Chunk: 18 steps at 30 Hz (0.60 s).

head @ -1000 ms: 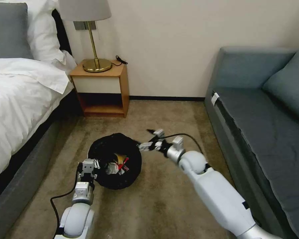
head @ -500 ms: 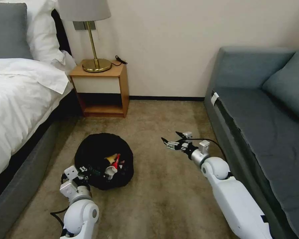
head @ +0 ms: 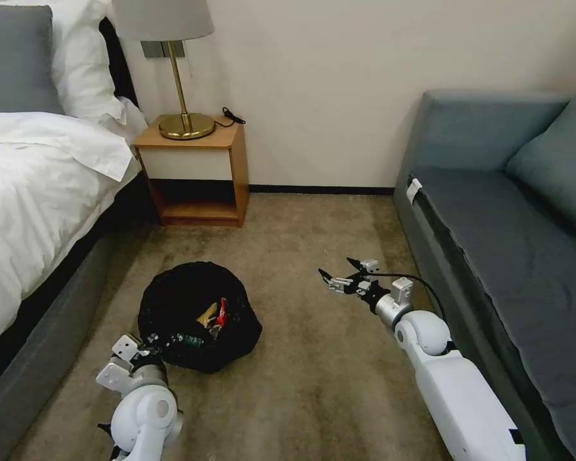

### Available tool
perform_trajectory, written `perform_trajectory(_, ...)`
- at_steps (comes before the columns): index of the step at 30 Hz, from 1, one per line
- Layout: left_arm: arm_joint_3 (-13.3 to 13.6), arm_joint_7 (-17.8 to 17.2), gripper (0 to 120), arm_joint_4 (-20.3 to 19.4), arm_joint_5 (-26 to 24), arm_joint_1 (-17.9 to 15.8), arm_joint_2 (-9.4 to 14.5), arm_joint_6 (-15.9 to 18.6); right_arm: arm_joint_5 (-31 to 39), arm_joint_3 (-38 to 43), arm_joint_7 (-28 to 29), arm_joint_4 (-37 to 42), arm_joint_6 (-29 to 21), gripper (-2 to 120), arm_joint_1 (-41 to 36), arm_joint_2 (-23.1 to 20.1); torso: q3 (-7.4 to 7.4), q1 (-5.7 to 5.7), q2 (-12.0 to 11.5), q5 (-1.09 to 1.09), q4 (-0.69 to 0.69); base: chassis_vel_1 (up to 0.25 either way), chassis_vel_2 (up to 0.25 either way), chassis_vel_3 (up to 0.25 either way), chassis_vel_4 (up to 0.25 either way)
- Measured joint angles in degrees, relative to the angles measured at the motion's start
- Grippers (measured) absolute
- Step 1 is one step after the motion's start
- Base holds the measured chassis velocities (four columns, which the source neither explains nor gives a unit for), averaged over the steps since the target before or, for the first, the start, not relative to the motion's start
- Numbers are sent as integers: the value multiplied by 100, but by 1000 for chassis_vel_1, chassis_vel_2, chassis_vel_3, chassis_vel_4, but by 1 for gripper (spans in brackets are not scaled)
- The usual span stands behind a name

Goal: Pick up the trash bin, then pick up the garbage on the floor and place it into the trash bin.

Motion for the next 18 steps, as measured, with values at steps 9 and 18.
perform_trajectory(9, 3, 494, 47, 133, 1256, 23, 302, -91, -34, 193, 62, 150, 100, 100, -169, 98, 0, 0, 0, -1, 0, 0, 0, 0, 0)
perform_trajectory(18, -25, 988, 80, 272, 3622, 105, 475, -932, 5, 322, 388, 466, 403, 100, -455, 129, 0, 0, 0, -1, 1, 0, 0, 0, 0)
